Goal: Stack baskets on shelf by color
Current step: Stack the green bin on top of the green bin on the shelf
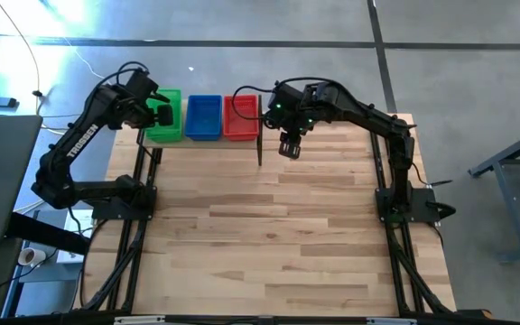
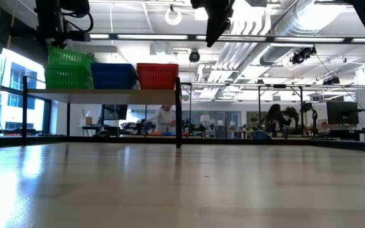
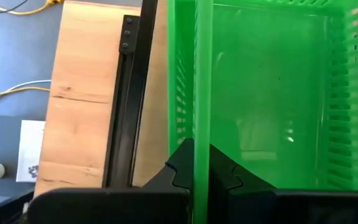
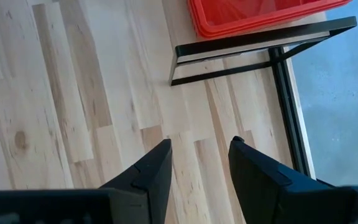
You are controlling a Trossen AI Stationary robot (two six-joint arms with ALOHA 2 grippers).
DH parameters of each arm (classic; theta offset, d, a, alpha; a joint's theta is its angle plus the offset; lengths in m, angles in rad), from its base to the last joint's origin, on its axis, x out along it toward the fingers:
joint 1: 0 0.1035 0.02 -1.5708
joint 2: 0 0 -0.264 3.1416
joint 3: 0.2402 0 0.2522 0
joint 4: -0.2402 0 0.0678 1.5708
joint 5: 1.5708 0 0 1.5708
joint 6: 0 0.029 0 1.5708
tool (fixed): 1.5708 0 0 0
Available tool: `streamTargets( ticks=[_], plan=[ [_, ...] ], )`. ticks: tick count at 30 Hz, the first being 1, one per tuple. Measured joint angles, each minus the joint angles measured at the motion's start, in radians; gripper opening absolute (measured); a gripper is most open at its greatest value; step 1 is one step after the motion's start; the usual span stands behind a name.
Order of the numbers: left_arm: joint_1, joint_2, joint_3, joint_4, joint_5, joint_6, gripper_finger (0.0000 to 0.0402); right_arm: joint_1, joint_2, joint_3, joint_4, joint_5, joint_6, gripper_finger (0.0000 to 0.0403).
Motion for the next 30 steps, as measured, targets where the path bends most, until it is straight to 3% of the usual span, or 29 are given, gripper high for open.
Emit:
streamTargets(
  ticks=[14, 30],
  plan=[
    [0.069, 0.0, 0.0, 0.013, 0.036, 0.086, 0.0003, 0.0, 0.0, 0.0, 0.0, 0.0, 0.015, 0.0145],
    [0.07, 0.001, 0.0, 0.037, 0.032, 0.105, 0.0079, 0.0, 0.0, 0.0, 0.0, -0.001, 0.02, 0.0145]
  ],
)
